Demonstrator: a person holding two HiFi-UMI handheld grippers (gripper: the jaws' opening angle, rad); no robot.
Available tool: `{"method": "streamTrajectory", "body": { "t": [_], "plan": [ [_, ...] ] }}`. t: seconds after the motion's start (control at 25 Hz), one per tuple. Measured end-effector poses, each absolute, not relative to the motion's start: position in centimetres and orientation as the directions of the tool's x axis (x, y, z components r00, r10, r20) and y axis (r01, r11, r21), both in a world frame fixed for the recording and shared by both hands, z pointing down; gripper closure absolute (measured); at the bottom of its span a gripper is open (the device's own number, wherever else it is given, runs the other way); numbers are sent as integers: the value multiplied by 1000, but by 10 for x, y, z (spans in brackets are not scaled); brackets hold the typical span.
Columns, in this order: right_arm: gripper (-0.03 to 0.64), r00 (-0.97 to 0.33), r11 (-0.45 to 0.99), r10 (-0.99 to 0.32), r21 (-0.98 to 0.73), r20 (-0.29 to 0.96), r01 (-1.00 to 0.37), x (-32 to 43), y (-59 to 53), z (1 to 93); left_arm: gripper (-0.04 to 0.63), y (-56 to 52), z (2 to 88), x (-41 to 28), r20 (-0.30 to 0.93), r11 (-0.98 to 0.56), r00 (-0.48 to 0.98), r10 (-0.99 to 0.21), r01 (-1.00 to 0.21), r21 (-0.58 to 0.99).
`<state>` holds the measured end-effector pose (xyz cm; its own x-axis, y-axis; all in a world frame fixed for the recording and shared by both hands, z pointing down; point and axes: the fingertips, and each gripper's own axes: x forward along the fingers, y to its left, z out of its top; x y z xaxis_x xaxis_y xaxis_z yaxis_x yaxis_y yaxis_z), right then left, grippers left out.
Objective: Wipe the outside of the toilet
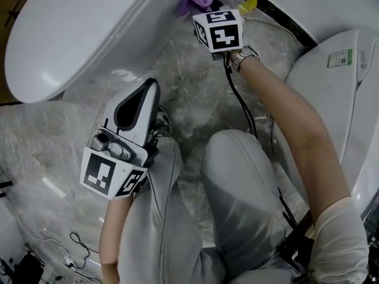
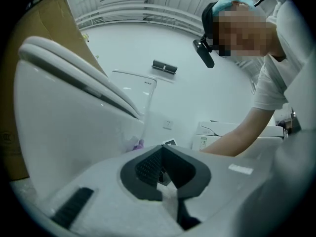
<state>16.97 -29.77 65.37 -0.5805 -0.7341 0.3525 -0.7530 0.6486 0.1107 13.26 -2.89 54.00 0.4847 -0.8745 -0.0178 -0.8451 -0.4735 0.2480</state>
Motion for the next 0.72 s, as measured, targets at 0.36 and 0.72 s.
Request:
{"method": "streamTrajectory", "body": {
  "t": [0.36,0.72],
  "plan": [
    [472,-714,779,-605,74,352,-623,125,-195,654,591,18,531,118,18,-371,382,-924,-906,205],
    [471,-763,826,-541,52,355,-561,90,-133,657,591,55,528,93,49,-269,279,-959,-951,150]
  ]
}}
